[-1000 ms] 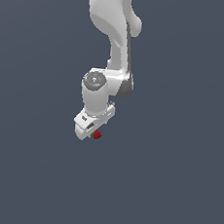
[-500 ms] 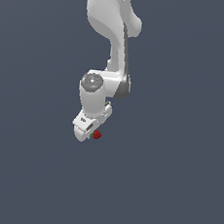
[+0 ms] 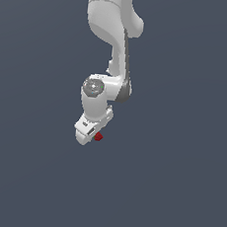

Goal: Pick up the object and move it to a goal position.

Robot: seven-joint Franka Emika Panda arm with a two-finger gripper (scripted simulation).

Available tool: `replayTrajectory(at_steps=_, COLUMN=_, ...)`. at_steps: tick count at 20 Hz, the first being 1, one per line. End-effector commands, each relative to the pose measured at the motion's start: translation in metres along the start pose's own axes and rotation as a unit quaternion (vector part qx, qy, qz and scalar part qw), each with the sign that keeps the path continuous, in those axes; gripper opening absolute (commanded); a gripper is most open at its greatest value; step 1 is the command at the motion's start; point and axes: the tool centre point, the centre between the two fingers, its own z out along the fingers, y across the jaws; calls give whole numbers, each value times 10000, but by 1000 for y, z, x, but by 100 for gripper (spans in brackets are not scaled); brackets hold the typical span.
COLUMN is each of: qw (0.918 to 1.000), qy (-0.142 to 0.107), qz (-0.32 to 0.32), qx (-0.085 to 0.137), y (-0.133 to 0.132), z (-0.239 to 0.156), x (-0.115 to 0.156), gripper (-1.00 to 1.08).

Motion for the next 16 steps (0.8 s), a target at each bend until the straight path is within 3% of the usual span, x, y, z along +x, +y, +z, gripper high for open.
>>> replayTrajectory(at_steps=1, qw=10000, qy=-3, qz=-7, qx=6, y=-1, z=14, x=0, gripper=100)
replayTrajectory(at_steps=9, qw=10000, qy=-2, qz=-14, qx=5, y=0, z=34, x=0, gripper=100)
replayTrajectory(at_steps=10, qw=10000, qy=-2, qz=-14, qx=5, y=0, z=34, x=0, gripper=-100)
replayTrajectory(at_steps=16, qw=10000, qy=-2, qz=-14, qx=5, y=0, z=34, x=0, gripper=-100)
